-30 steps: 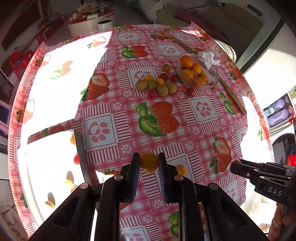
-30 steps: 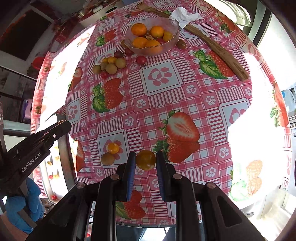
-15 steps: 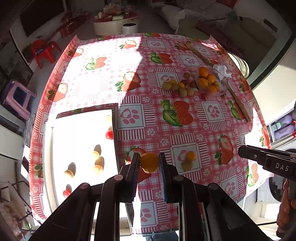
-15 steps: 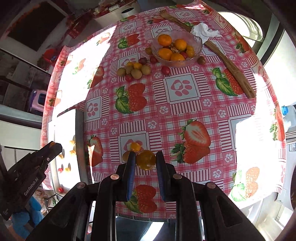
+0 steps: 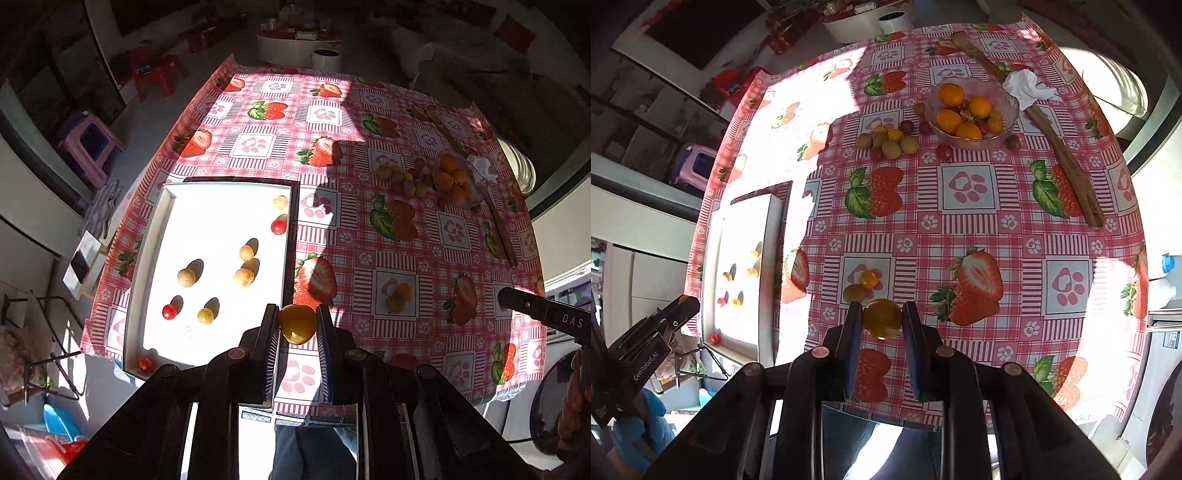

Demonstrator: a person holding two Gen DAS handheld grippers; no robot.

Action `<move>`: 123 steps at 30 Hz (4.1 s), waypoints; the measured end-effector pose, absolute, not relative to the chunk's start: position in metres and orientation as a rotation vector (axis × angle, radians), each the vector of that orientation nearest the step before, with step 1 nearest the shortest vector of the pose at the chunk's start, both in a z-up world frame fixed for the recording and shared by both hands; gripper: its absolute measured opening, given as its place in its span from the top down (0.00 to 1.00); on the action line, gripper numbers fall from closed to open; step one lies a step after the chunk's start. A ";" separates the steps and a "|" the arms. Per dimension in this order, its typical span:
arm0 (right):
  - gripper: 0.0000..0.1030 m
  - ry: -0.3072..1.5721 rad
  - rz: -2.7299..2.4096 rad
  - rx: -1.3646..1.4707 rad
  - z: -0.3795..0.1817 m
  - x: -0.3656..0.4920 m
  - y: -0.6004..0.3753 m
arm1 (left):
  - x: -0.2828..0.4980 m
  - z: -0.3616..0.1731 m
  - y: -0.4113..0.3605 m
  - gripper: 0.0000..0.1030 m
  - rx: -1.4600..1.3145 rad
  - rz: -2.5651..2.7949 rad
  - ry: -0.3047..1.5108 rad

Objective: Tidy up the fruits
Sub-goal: 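Carry both yellow tomatoes over the white tray and open both grippers to release, then grasp a yellow cherry tomato with the right gripper while the left grasps a brown round fruit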

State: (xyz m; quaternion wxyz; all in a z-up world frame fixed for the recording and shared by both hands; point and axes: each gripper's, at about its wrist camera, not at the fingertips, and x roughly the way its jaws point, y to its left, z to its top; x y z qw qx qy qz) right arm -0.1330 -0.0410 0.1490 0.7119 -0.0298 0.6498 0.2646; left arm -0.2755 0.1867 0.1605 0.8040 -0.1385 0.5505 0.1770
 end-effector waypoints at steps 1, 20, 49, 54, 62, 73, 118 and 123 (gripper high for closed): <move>0.77 1.445 0.592 -0.066 0.148 -0.135 -0.040 | -0.279 0.161 0.190 0.79 -0.297 0.389 1.179; 0.77 1.483 0.580 -0.056 0.120 -0.153 0.095 | -0.258 0.127 0.331 0.79 -0.238 0.312 1.224; 0.75 1.643 0.540 -0.192 -0.006 -0.128 0.284 | -0.197 0.003 0.390 0.79 -0.195 0.215 1.397; 0.45 1.641 0.558 -0.140 0.004 -0.123 0.282 | -0.200 0.011 0.385 0.37 -0.173 0.206 1.360; 0.28 1.558 0.526 -0.031 0.051 -0.121 0.246 | -0.194 0.029 0.364 0.37 -0.128 0.156 1.368; 0.27 1.533 0.163 0.093 0.069 -0.146 0.085 | -0.166 0.069 0.296 0.37 -0.047 -0.001 1.324; 0.73 1.632 0.110 0.134 0.003 -0.112 0.047 | 0.035 -0.002 0.140 0.37 0.090 -0.093 1.314; 0.76 1.627 0.128 0.155 0.002 -0.113 0.045 | 0.044 -0.002 0.143 0.37 0.089 -0.093 1.308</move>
